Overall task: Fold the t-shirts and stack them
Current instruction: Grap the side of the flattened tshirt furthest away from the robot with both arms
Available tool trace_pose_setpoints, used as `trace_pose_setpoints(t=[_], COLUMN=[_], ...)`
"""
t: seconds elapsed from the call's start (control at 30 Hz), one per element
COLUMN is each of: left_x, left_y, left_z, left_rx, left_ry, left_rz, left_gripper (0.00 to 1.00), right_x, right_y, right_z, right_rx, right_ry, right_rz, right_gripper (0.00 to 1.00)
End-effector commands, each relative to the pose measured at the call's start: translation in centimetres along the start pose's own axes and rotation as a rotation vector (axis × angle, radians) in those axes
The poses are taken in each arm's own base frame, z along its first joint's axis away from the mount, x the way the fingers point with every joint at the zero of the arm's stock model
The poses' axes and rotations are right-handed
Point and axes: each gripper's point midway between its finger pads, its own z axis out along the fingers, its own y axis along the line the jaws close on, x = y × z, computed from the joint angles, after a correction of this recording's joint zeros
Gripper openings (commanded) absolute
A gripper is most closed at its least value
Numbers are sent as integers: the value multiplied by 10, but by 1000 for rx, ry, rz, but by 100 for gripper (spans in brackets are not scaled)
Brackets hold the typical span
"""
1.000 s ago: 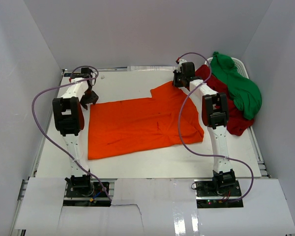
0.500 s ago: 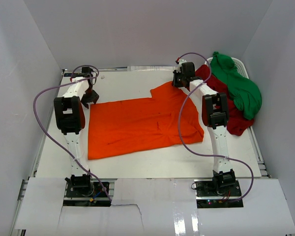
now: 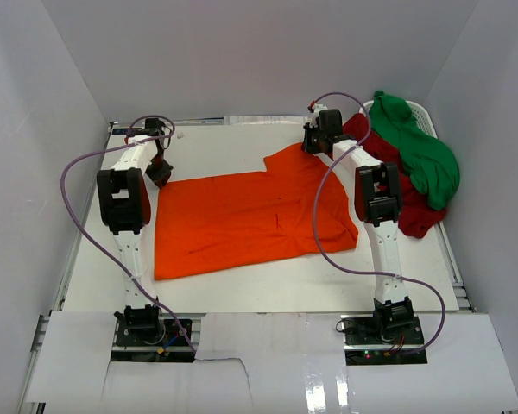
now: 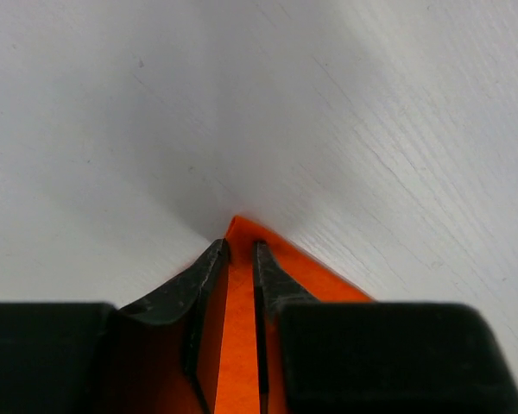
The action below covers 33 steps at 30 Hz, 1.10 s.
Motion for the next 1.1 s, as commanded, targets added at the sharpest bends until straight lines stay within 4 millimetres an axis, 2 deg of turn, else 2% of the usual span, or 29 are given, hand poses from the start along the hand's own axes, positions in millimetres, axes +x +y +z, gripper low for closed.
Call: trace_pose_setpoints(t=[0.0,0.1,0.23,0.3,0.33,0.37,0.5,0.6,0.83,1.0,1.07], left_x=[-2,-5,-9,-8,-7,-8,-2,-6,-23,-27,-29], left_y=[2,4,5,4,4,4,3,1,-3,-1,0], left_z=[1,-1,-2,0,2,3,10,7,-15,-35,-44], left_rx=[-8,-10,-11,-5,-3,-6,-6,-1,42,73,89], left_ry=[-5,-11,-17,-9,-3,1,22,11,-38,-62,-69], left_rz=[-5,-12,-24,-22,-20,-15,-9,-6,-17,-28,-33], left_gripper=[27,28,35,33,23,0,0,0,0,0,0], right_x=[-27,-32,-31,-31,-32,-34,-41,-59,-105,-115,-110], right_y=[13,15,15,15,16,16,19,20,27,29,31], right_z=[-19,-21,-21,-22,-22,-23,-26,-33,-60,-79,-87], right_rx=[-34,-38,-39,-39,-42,-43,-52,-56,-66,-65,-72], right_ry=[-44,-54,-51,-51,-52,-55,-79,-124,-222,-253,-247], right_rz=[-27,-31,-35,-33,-34,-35,-51,-65,-98,-115,-115], right_gripper=[8,8,8,8,8,8,8,8,8,8,8])
